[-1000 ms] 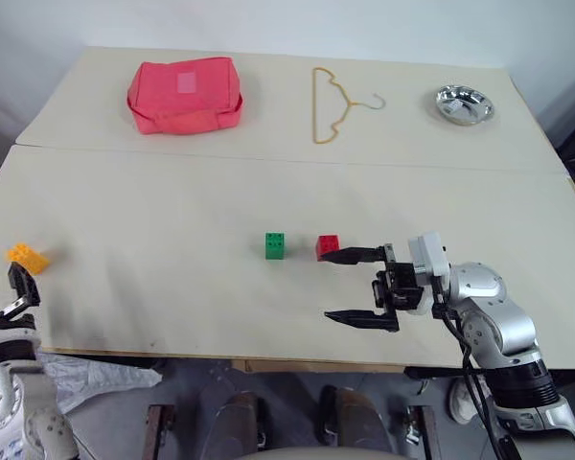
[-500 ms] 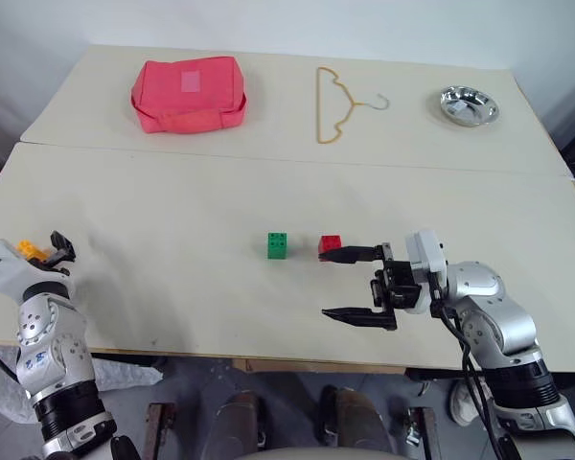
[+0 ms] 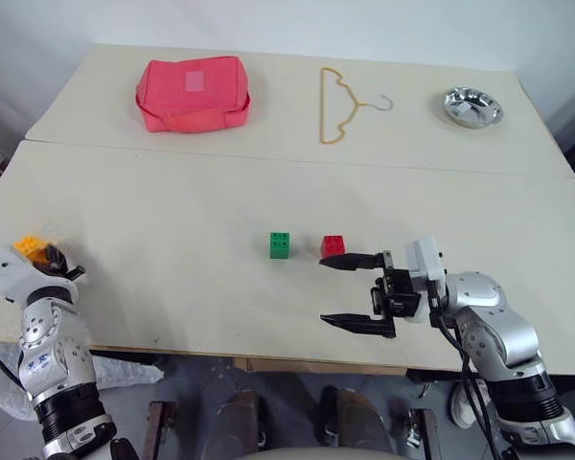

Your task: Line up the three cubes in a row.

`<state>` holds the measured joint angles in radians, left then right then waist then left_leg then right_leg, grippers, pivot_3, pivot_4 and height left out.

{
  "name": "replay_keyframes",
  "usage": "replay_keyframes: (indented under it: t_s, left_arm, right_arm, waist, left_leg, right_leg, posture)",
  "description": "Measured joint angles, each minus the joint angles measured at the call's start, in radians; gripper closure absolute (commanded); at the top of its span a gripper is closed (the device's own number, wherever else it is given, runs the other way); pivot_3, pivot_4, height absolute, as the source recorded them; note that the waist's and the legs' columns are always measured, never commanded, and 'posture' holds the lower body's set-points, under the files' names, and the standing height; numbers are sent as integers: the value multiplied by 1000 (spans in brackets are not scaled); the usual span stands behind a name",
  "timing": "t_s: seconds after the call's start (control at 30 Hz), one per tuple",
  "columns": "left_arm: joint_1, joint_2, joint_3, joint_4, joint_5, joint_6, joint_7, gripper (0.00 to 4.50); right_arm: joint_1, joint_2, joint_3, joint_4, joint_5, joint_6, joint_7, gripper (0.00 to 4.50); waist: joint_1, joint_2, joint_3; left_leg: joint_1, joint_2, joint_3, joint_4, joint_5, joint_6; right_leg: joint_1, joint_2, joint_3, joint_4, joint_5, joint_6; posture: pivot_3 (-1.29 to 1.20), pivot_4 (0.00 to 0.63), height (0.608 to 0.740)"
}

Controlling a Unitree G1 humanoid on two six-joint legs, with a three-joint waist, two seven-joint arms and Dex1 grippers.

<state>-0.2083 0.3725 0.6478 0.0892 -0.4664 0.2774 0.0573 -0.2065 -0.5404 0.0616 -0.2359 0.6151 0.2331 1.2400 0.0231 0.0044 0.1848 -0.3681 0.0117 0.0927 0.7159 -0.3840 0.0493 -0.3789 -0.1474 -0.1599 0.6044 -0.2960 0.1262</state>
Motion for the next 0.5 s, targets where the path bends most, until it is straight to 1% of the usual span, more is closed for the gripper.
replay_keyframes:
  t_s: [0.03, 0.13, 0.17, 0.27, 0.3, 0.33, 0.4, 0.43, 0.5]
  left_arm:
    - [0, 24, -4, 1, -18, -1, -63, 3029]
    - [12, 179, -57, 22, -89, -23, -437, 3029]
    - [3, 235, -81, 46, -124, -29, -607, 3029]
    - [-36, 304, -127, 102, -166, -41, -879, 3029]
    - [-74, 333, -179, 161, -149, -82, -994, 3029]
    - [-104, 351, -225, 206, -122, -118, -1067, 3029]
    - [-224, 383, -357, 368, -17, -230, -1242, 3029]
    - [-256, 384, -387, 405, 7, -261, -1279, 3029]
    - [-383, 366, -488, 573, 99, -387, -1388, 3029]
  right_arm:
    - [6, -4, -5, -1, 0, 0, -2, 0]
    - [41, -38, -45, -13, 1, 0, -8, 0]
    - [58, -51, -67, -14, 1, 0, -7, 0]
    - [82, -75, -104, -14, 2, 0, -8, 0]
    - [87, -80, -120, -11, 3, 1, -9, 0]
    - [91, -83, -130, -10, 3, 0, -10, 0]
    - [99, -86, -155, -3, 2, -2, -18, 0]
    - [100, -86, -158, -1, 2, -4, -21, 0]
    - [114, -86, -174, 0, 1, -13, -33, 0]
  waist:
    - [0, 0, 0]
    - [0, 0, 0]
    - [1, 1, 0]
    - [-1, 2, 1]
    - [-1, 2, 1]
    - [-1, 2, 1]
    - [3, 3, 1]
    - [2, 3, 1]
    - [1, 3, 1]
  left_leg:
    - [0, 0, 0, 0, 0, 0]
    - [0, 0, 2, -1, 0, -1]
    - [0, 0, 3, -1, 0, -1]
    - [0, 0, 4, -1, 0, -1]
    - [0, 0, 4, -1, 0, -1]
    - [0, 0, 4, -1, 0, -1]
    - [-1, -3, 5, -1, 1, -2]
    - [-1, -4, 6, -1, 1, -2]
    - [-2, -3, 6, -2, 1, -2]
  right_leg:
    - [0, 0, 0, 0, 0, 0]
    - [-1, 1, 0, 0, 0, 0]
    - [-1, 1, 0, 0, 0, 0]
    - [-2, 1, 1, 0, 0, 0]
    - [-2, 2, 1, 0, 0, 0]
    - [-2, 3, 1, 0, 0, 0]
    - [-3, 5, 1, 0, 0, 0]
    - [-4, 5, 1, 0, 0, 0]
    - [-5, 6, 2, 0, 0, 0]
  posture:
    - [0, 150, 740]
    - [0, 150, 740]
    - [0, 150, 740]
    - [0, 150, 740]
    - [0, 150, 740]
    - [0, 150, 740]
    - [0, 150, 740]
    - [0, 150, 740]
    - [0, 150, 740]
